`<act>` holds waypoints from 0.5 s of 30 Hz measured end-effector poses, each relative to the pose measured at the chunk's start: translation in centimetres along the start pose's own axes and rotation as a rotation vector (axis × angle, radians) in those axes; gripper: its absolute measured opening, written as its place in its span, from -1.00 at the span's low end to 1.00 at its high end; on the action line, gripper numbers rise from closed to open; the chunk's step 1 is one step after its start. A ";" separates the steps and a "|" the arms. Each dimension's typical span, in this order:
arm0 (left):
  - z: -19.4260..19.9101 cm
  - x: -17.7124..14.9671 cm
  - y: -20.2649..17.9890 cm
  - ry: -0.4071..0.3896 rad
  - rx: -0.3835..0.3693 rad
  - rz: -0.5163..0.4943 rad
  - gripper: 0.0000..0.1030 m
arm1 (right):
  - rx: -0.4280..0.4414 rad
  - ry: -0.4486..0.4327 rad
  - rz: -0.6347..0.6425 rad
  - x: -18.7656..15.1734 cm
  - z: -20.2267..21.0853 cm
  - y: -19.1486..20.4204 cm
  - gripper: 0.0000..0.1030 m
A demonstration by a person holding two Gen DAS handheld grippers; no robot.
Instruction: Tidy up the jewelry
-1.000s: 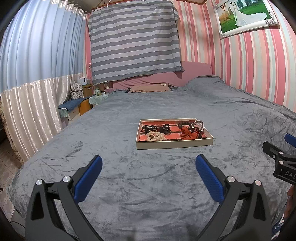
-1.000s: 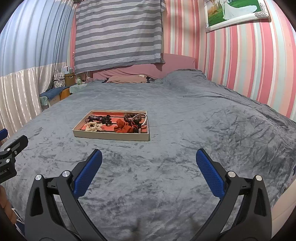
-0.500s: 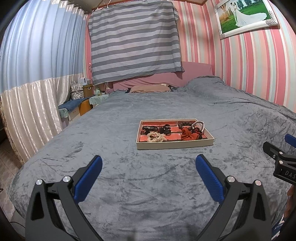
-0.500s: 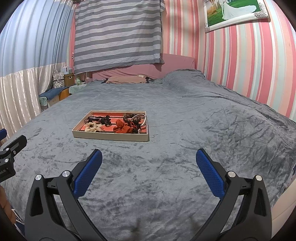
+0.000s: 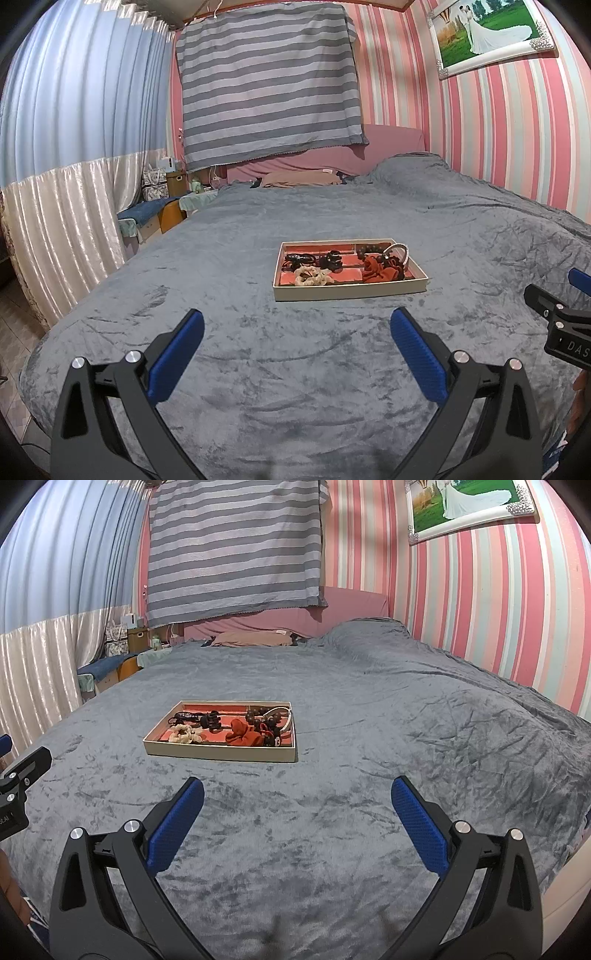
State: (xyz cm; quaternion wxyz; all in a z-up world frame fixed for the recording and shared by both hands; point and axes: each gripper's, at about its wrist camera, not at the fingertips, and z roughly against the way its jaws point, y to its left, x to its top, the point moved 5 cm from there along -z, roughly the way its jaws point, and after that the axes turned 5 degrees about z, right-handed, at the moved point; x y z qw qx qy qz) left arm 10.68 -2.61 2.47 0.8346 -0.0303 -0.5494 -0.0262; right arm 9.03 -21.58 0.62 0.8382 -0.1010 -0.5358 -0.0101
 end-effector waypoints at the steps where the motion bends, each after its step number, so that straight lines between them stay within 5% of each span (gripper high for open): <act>1: 0.0 0.0 0.0 -0.001 0.000 -0.001 0.91 | 0.000 0.001 0.001 0.0 0.0 0.0 0.92; 15: 0.1 0.4 0.0 -0.007 0.009 0.000 0.91 | -0.002 -0.004 0.002 0.1 0.0 0.0 0.92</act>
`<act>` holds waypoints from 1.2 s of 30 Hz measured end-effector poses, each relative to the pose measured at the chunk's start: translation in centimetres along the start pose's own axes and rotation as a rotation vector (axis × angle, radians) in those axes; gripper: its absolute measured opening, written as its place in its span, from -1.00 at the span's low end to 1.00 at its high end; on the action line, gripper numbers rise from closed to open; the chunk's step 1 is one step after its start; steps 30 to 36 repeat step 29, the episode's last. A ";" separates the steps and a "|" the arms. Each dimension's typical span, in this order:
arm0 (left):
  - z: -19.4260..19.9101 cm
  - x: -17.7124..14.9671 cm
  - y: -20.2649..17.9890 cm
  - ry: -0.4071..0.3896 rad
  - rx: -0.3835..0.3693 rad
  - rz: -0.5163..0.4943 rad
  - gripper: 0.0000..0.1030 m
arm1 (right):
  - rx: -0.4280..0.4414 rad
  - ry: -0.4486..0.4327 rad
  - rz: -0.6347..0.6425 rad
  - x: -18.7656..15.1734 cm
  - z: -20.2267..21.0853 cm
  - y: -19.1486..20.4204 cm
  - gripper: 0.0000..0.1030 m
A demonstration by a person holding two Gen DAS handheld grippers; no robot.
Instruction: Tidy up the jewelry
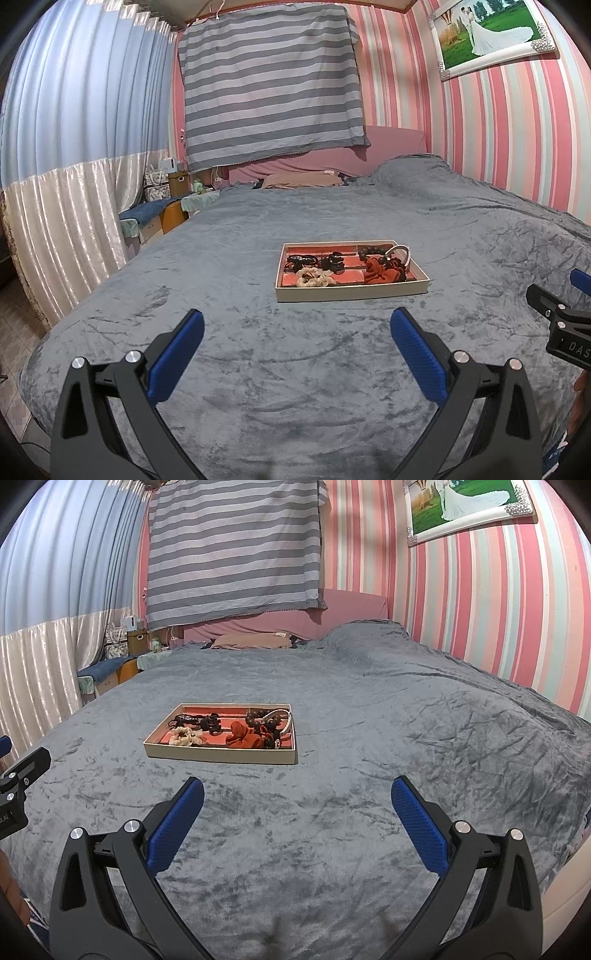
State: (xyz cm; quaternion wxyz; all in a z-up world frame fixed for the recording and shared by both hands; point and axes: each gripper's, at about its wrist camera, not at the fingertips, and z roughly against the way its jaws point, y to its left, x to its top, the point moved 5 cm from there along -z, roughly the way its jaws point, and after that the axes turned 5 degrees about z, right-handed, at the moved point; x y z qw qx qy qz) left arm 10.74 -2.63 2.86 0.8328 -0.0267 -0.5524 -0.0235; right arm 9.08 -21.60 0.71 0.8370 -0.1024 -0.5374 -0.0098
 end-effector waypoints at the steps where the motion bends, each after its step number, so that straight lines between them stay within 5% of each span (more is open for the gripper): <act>1: 0.0 0.0 0.0 -0.001 0.002 0.000 0.91 | -0.002 -0.003 0.001 0.1 0.0 0.0 0.92; 36: -0.2 0.1 0.0 0.004 0.000 0.008 0.91 | -0.009 -0.012 0.002 0.5 0.2 0.2 0.92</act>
